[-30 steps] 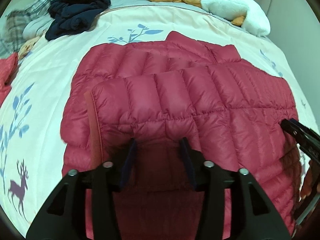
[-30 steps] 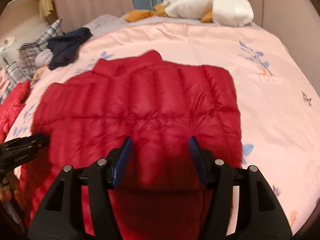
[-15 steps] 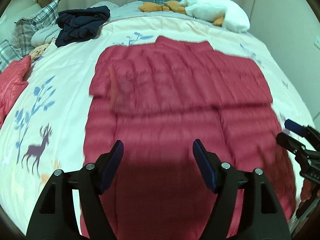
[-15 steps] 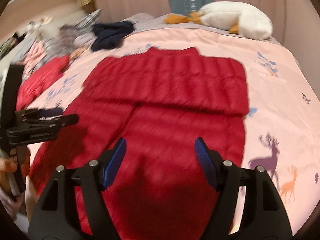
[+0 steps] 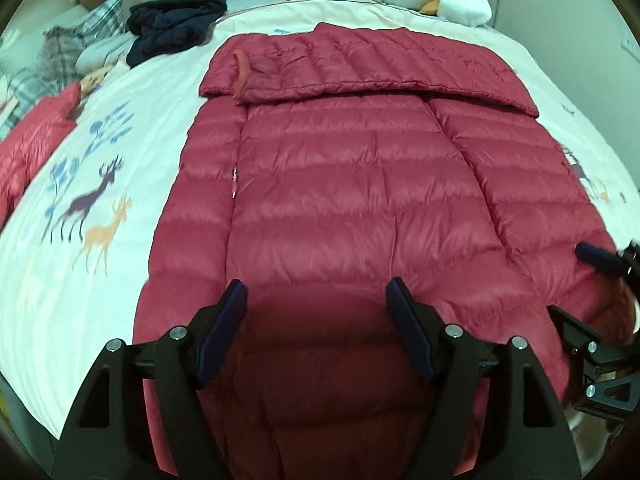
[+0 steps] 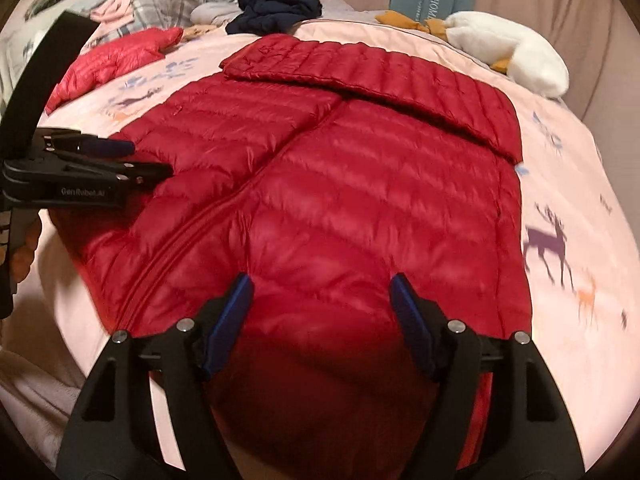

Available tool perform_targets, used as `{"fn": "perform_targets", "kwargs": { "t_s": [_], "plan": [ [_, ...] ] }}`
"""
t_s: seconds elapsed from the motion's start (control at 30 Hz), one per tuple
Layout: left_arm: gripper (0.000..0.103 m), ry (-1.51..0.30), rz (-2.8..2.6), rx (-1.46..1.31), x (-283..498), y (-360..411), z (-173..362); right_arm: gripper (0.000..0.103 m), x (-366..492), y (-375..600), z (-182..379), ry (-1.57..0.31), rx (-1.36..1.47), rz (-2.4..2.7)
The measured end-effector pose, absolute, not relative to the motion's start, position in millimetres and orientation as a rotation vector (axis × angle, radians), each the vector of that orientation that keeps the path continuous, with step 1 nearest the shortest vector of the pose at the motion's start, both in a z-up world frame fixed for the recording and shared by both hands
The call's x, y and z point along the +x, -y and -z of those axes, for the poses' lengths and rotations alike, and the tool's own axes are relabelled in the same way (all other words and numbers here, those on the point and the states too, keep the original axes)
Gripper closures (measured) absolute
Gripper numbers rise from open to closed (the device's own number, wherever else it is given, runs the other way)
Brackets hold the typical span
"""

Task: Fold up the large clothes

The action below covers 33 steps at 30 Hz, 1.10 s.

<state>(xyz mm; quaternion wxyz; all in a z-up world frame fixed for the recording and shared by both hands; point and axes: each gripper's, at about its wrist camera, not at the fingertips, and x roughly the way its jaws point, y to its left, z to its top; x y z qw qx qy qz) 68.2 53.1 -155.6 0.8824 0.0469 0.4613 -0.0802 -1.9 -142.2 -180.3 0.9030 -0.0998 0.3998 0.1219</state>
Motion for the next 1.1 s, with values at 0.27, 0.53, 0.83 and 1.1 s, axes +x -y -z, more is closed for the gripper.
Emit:
{"fn": "perform_targets", "kwargs": {
  "t_s": [0.27,0.53,0.83,1.1],
  "plan": [
    [0.021,-0.969,0.150,0.032,40.2,-83.1,140.3,0.027,-24.6,170.1,171.4,-0.851,-0.127,-0.302],
    [0.020,-0.928,0.056,-0.205,28.1,-158.7,120.4,0.019,-46.4,197.5,147.1,-0.815,-0.009,-0.283],
    [0.020,-0.947,0.125,-0.459,28.0,-203.2,132.7,0.017,-37.8,273.9,144.6,-0.843,0.354,-0.188],
    [0.020,-1.014,0.310,-0.600,33.5,-195.7,157.4,0.017,-30.2,301.2,174.1,-0.930,0.554,-0.221]
  ]
}}
